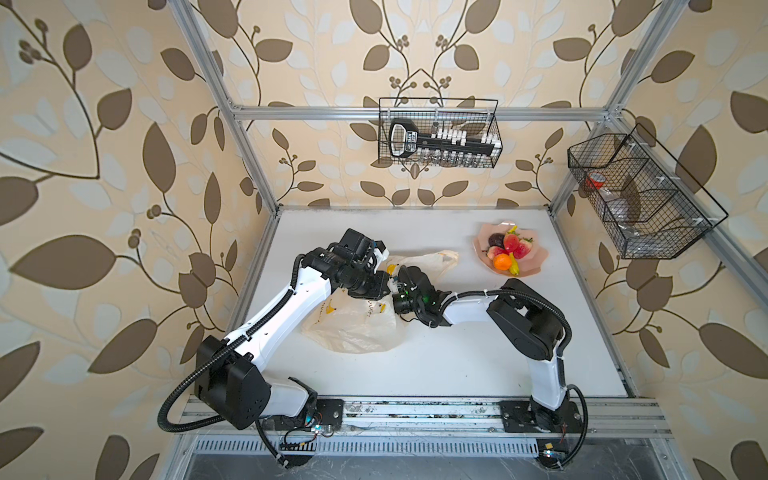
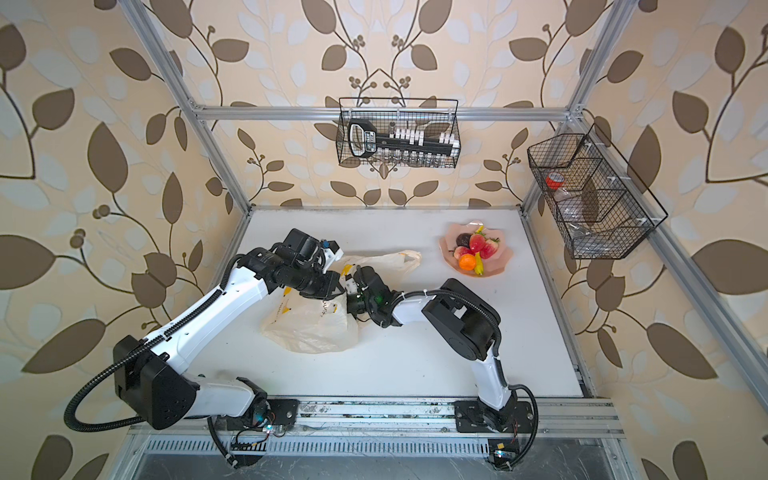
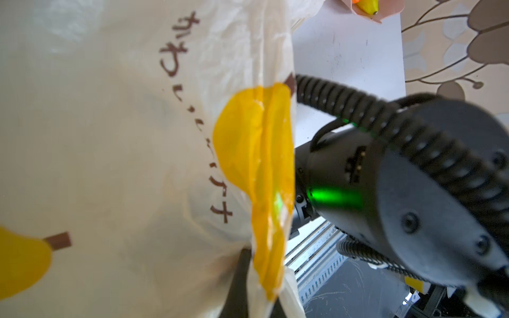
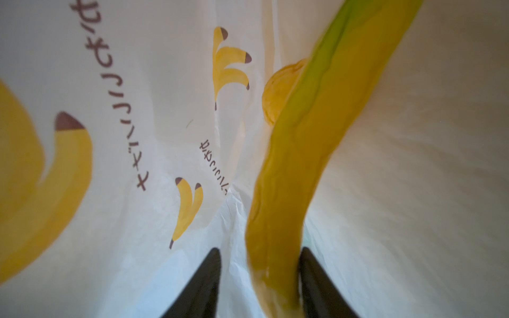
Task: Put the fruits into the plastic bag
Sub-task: 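Lower the banana into the bag held by the left gripper and release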
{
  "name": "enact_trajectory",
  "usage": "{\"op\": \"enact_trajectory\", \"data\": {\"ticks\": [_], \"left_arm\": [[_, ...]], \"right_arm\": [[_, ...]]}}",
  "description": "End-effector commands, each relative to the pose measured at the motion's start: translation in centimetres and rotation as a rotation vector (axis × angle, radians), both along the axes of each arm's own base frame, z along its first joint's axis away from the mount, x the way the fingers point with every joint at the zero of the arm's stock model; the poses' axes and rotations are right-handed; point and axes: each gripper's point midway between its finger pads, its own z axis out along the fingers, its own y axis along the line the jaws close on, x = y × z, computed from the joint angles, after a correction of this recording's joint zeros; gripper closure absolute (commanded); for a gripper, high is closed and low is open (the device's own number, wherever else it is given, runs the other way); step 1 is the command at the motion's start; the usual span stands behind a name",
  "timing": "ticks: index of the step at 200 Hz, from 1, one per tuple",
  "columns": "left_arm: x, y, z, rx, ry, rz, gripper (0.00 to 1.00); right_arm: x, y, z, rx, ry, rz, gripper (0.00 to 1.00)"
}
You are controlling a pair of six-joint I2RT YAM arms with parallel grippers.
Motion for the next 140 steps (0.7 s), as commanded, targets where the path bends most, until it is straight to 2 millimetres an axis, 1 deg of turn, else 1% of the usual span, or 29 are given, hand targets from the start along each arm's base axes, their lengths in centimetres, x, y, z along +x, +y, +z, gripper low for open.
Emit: {"op": "enact_trajectory", "data": {"ticks": [1,14,35,78,112,140], "left_arm": [[-0.7,-0.2,0.6,-0.017,-0.019,-0.010,1.00],[-0.7,-0.1,0.5,-0.014,-0.016,-0.008,1.00],[-0.9,0.0,0.5,-0.009,-0.011,-0.008,1.00],[-1.0,0.5,0.3,0.007,-0.017,0.006,1.00],[-1.2,1.0,-0.3,0.038,-0.005,0.019,1.00],[-1.2,1.5,-0.7,0.066,-0.003,0.033,1.00]], "right_arm": [[0.1,0.4,2.2,0.060,-0.005,0.000,0.35],[0.2,0.1,2.7,0.076,-0.013,-0.005,0.30],[0.2,-0.3,3.3,0.076,-0.030,-0.009,0.25],[0.3,-2.0,4.0,0.053,-0.051,-0.028,0.23],[0.4,-3.9,3.5,-0.021,-0.071,-0.042,0.22],[0.2,-5.4,3.4,-0.061,-0.090,-0.059,0.21]]}}
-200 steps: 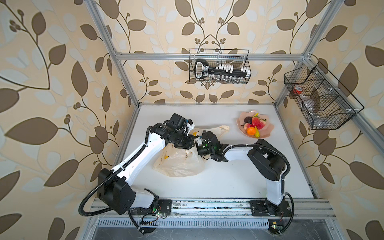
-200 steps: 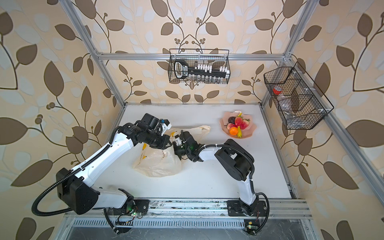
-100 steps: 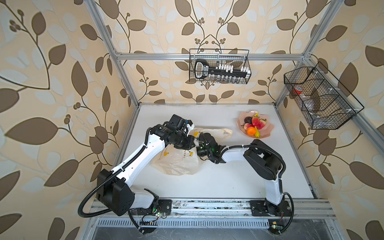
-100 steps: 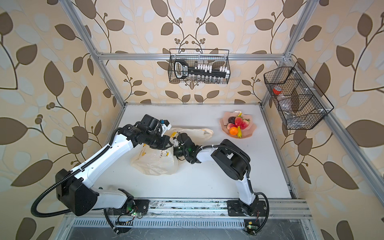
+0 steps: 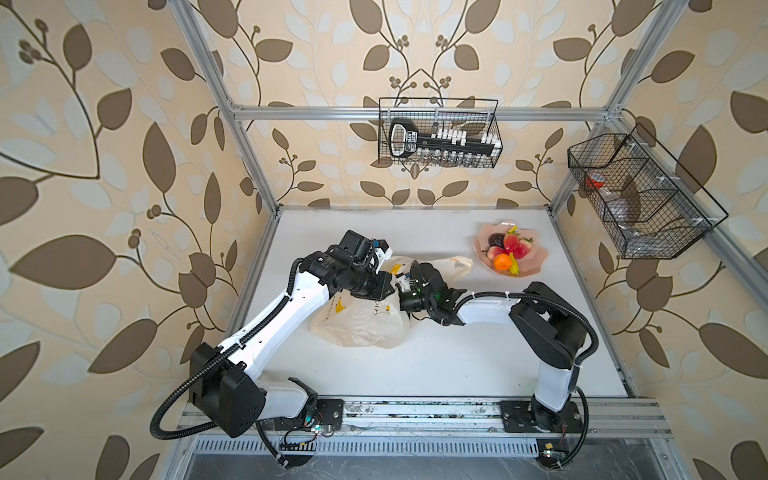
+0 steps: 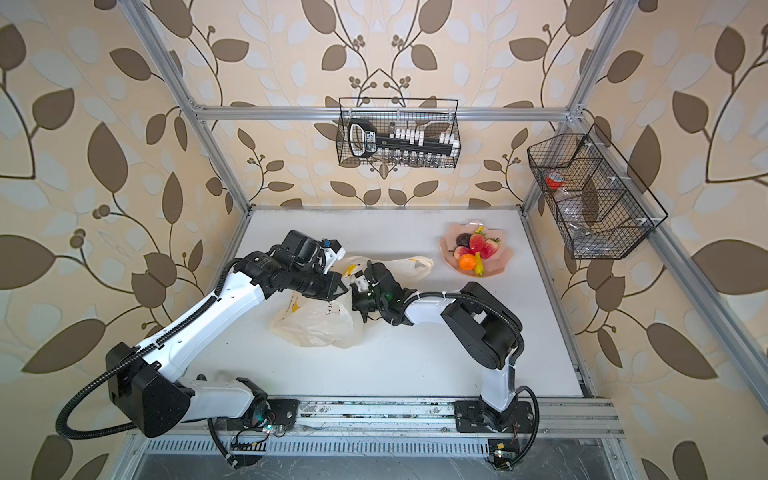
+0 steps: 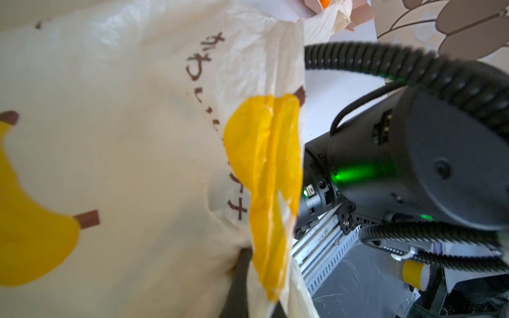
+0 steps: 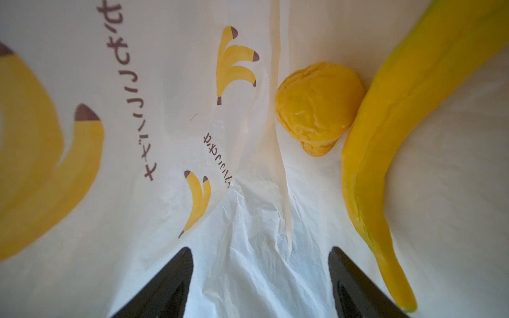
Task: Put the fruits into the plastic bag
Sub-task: 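Lower the banana into the bag held by the left gripper and release, then withdraw the right gripper from the bag back toward the fruit bowl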
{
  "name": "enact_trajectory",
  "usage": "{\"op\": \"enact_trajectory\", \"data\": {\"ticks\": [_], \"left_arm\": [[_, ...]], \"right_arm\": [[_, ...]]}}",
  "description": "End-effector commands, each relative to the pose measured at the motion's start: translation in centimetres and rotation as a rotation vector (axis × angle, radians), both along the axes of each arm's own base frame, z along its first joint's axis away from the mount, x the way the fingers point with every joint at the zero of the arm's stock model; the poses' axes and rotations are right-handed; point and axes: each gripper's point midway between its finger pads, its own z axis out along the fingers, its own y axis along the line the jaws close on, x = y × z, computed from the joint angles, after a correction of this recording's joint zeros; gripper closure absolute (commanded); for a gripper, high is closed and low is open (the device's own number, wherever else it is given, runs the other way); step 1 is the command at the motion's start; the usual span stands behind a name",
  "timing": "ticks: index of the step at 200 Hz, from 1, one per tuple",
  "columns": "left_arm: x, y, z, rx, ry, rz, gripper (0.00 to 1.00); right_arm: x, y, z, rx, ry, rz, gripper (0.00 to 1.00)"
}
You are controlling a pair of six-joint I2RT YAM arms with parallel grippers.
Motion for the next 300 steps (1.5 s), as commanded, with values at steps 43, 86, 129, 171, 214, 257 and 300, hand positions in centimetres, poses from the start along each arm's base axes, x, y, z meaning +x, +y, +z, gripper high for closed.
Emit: {"op": "enact_trajectory", "data": {"ticks": [43,86,129,171,214,257,300], "left_arm": [[-0.7,2.5,-2.2,0.120,0.059,0.069,1.00],[-0.6,2.6,-2.4,0.132,0.074,0.070,1.00],[-0.8,2.4,-2.2,0.123,0.068,0.052,1.00],[-1.0,2.3,-1.8,0.108,0.064,0.041,1.00],[-1.3,2.2,-1.6,0.099,0.057,0.026,1.00],[-1.2,2.1,-1.4,0.091,0.057,0.025,1.00],[-1.0,1.7,-0.9,0.064,0.047,0.028,1.00]], "right_arm": [[0.2,-4.0,2.2,-0.092,-0.117,-0.038,0.21],[0.3,-7.2,2.1,-0.220,-0.194,-0.055,0.20],[0.8,-10.1,2.8,-0.256,-0.236,-0.099,0.19],[1.1,-13.2,3.0,-0.338,-0.268,-0.139,0.17],[1.5,-15.6,4.6,-0.391,-0.331,-0.164,0.17],[1.4,-17.8,6.7,-0.463,-0.441,-0.160,0.12],[1.4,-21.3,8.5,-0.549,-0.550,-0.224,0.08]]}}
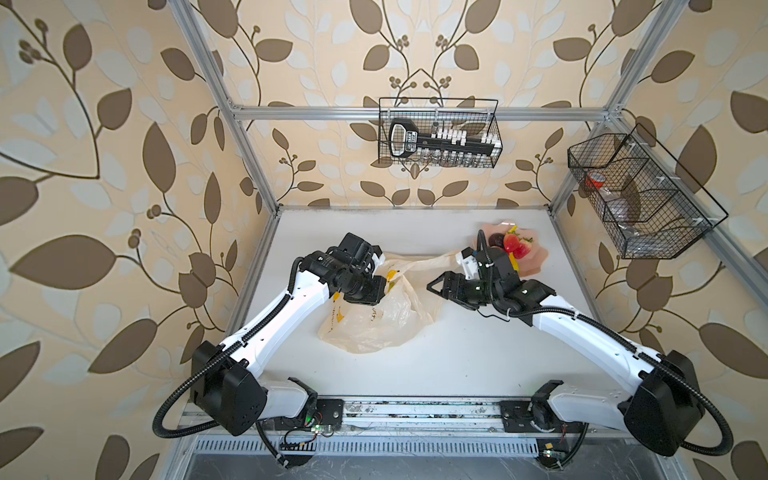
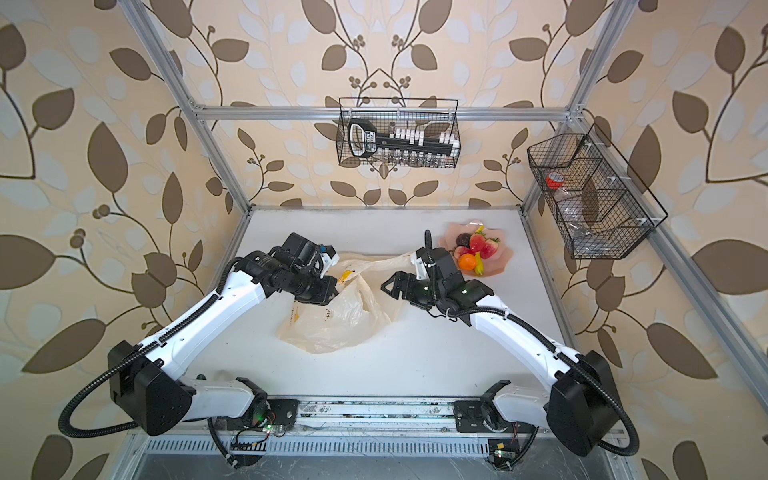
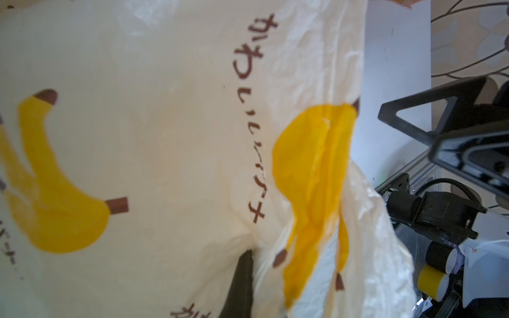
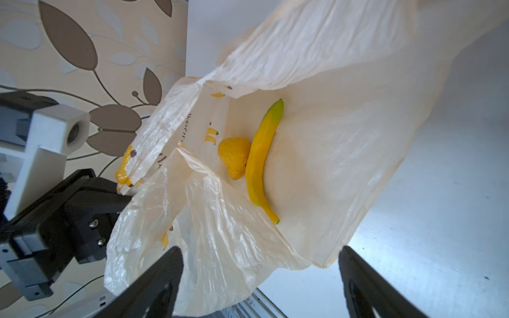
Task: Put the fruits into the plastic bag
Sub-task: 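Withdraw the right gripper from the bag back toward the fruit bowl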
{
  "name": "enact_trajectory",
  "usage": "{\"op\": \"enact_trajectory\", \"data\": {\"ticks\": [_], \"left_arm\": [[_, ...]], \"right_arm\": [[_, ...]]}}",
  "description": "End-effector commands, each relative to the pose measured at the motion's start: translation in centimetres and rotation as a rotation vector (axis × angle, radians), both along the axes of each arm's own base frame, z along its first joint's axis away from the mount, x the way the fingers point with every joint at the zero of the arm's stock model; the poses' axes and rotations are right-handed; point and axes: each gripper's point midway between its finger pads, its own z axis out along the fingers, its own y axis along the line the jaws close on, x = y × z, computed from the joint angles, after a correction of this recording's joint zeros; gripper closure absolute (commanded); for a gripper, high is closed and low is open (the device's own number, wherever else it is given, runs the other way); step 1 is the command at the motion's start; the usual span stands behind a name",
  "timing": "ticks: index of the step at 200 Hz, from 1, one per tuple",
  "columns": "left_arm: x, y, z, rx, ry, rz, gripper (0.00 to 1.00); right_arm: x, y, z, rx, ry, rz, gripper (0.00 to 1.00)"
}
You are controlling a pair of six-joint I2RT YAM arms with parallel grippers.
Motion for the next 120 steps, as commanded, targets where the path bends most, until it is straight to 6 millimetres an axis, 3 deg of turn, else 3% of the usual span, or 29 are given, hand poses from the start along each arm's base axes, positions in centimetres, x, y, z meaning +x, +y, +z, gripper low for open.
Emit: {"op": "enact_trajectory", "data": {"ticks": [1,49,83,120], "left_arm": [[-0.3,-0.4,1.1,-0.038,-0.025,-0.023,1.00],[-0.3,-0.6,1.6,-0.055,-0.039,-0.030,1.00],[-0.3,-0.6,1.9,-0.059,-0.046,-0.029,1.00],[-0.3,-0.6,1.8,-0.060,-0.043,-0.027,1.00]], "right_arm": [[0.3,-2.5,1.7,-0.084,-0.100,-0.034,0.08],[0.1,-7.1,3.6,-0.142,-0.174,-0.099,0.05],[-0.1,-10.7,3.8,-0.160,-0.164,-0.178,0.05],[-0.4,-13.2,3.6,-0.195,-0.141,-0.222,0.03]]}}
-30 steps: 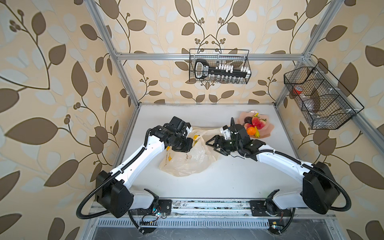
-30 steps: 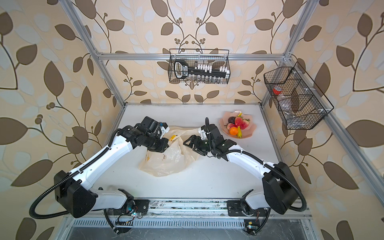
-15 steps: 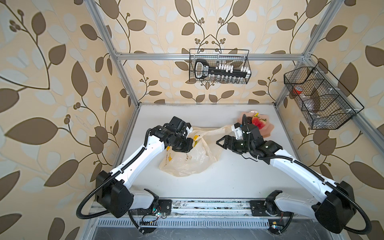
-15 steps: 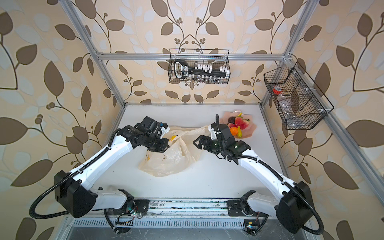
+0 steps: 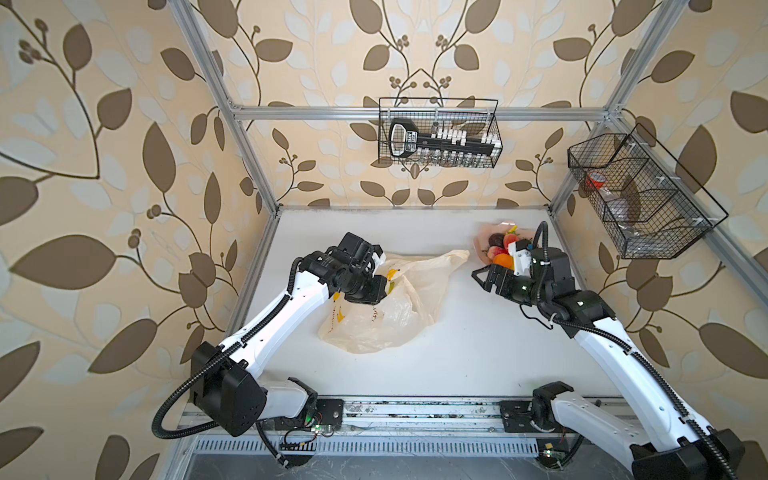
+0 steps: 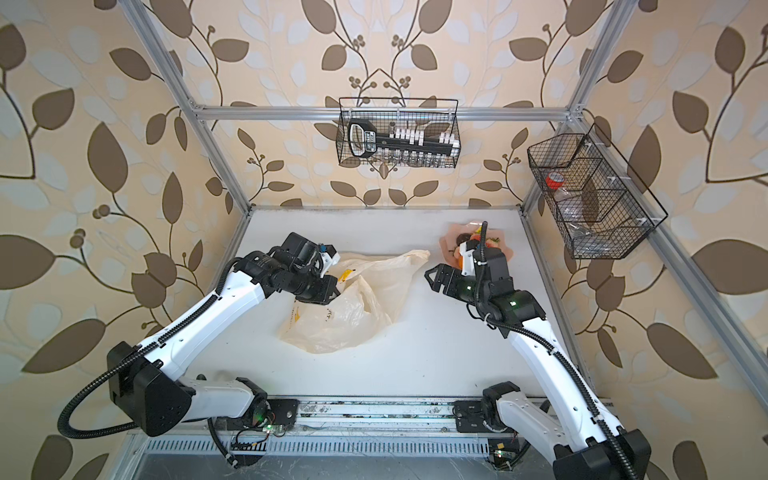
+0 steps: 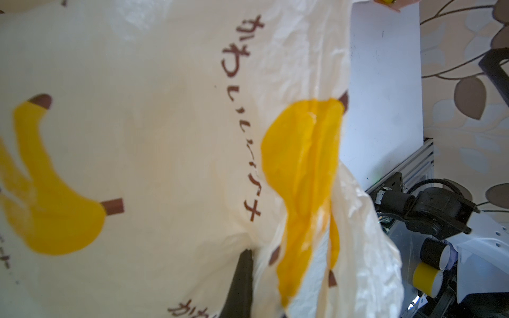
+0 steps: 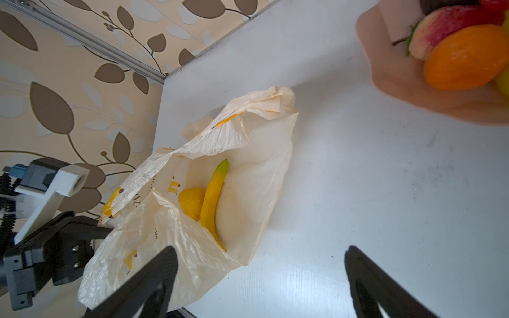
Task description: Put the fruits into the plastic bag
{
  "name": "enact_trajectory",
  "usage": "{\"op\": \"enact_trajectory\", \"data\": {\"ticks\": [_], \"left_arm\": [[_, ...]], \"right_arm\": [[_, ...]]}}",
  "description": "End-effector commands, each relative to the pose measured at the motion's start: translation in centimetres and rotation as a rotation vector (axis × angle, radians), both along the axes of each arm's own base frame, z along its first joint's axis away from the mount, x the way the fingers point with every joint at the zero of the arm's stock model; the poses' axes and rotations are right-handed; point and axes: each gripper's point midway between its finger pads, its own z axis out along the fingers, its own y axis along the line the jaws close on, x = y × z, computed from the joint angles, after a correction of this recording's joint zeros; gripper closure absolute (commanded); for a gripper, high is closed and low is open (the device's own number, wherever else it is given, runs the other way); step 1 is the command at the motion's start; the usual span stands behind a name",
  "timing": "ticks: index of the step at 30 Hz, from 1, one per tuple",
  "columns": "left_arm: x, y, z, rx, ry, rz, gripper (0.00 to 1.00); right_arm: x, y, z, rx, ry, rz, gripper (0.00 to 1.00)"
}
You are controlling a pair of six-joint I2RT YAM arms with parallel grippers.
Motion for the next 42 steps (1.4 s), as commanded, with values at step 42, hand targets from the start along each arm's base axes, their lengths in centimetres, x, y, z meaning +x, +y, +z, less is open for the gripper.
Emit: {"op": "enact_trajectory", "data": {"ticks": [42], "left_arm": [[-1.6,-0.6,3.1,-0.091,-0.046,-0.058,1.00]], "right_arm": [[6.7,-11.8,-1.6,-0.126,0.127,-0.181,0.02]]}}
